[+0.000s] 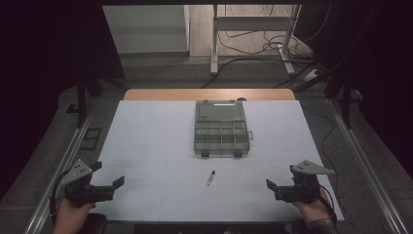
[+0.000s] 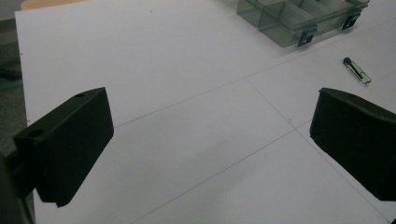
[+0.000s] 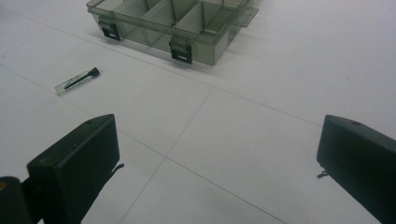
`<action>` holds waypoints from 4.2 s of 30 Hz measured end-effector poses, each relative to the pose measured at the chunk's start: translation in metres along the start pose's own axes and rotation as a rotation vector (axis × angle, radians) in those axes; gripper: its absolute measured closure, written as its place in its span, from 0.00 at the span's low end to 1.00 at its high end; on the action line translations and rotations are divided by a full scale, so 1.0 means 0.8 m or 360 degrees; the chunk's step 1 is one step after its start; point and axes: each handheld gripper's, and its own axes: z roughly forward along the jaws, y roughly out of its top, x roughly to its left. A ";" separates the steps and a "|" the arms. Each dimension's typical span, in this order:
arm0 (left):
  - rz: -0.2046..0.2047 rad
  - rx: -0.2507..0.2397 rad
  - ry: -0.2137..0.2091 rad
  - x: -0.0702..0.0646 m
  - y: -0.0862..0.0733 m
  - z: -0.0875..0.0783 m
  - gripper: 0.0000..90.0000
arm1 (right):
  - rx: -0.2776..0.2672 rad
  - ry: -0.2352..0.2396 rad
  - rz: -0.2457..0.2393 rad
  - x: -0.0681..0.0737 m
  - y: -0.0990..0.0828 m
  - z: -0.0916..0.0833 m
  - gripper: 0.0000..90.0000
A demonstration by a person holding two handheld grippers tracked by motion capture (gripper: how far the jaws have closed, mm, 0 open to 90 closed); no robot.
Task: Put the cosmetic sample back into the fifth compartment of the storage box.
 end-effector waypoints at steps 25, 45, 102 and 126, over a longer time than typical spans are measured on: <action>0.0081 0.0041 -0.0025 -0.005 0.001 0.003 0.01 | 0.0070 0.0027 -0.0098 0.008 0.004 0.007 0.00; 0.0063 0.0043 -0.0047 -0.003 0.001 0.003 0.02 | 0.0097 0.0158 -0.0149 0.025 0.020 0.031 0.00; 0.0077 0.0072 -0.0054 -0.003 0.002 0.006 0.02 | 0.0235 0.0460 -0.0361 0.092 0.064 0.124 0.00; 0.0078 0.0073 -0.0066 -0.003 0.002 0.006 0.02 | 0.0527 0.0492 -0.0467 0.135 0.071 0.181 0.00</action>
